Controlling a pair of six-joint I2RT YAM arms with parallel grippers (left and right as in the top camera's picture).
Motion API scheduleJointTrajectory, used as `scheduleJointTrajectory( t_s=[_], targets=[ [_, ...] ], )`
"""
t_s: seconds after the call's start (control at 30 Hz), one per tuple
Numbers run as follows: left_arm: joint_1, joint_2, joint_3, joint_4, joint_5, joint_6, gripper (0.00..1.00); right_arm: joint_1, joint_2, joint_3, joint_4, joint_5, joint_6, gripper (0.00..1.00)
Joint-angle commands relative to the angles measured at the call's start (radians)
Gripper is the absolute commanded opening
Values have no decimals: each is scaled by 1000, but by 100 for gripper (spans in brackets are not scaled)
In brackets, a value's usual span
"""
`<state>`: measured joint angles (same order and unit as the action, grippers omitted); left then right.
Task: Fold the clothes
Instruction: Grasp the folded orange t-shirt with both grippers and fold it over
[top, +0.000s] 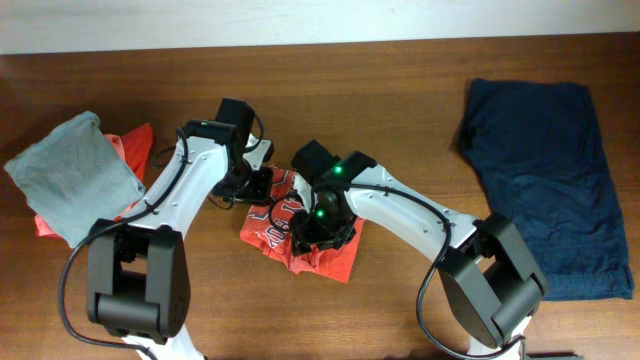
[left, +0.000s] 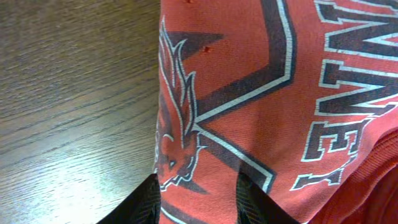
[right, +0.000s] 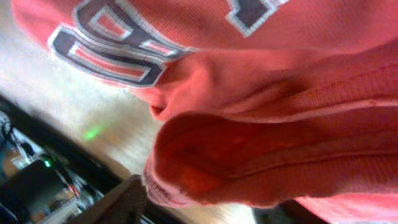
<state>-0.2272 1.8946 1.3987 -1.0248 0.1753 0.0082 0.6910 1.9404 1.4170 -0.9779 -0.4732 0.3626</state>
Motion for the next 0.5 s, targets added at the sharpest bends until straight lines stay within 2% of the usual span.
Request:
scheduleJointTrajectory(
  t_s=[0.0,0.07,0.13,0.17,0.23,0.47],
  targets=[
    [0,11,-26,2,-10,23,40,5,-3,-20,14,30,48,40],
    [0,11,-37,6,-10,23,40,5,-3,-21,14,41,64,22],
    [0,11,-51,16,-10,23,40,5,-3,-21,14,41,65,10],
    [0,11,-66,27,-7,23,43,5,-3,-21,10,41,65,6],
    [0,11,-89,41,-6,23,43,5,-3,-21,-3,42,64,4],
    [-19,11,-183,138,7,23,43,-4,-3,-21,-177,325,98,4]
  ],
)
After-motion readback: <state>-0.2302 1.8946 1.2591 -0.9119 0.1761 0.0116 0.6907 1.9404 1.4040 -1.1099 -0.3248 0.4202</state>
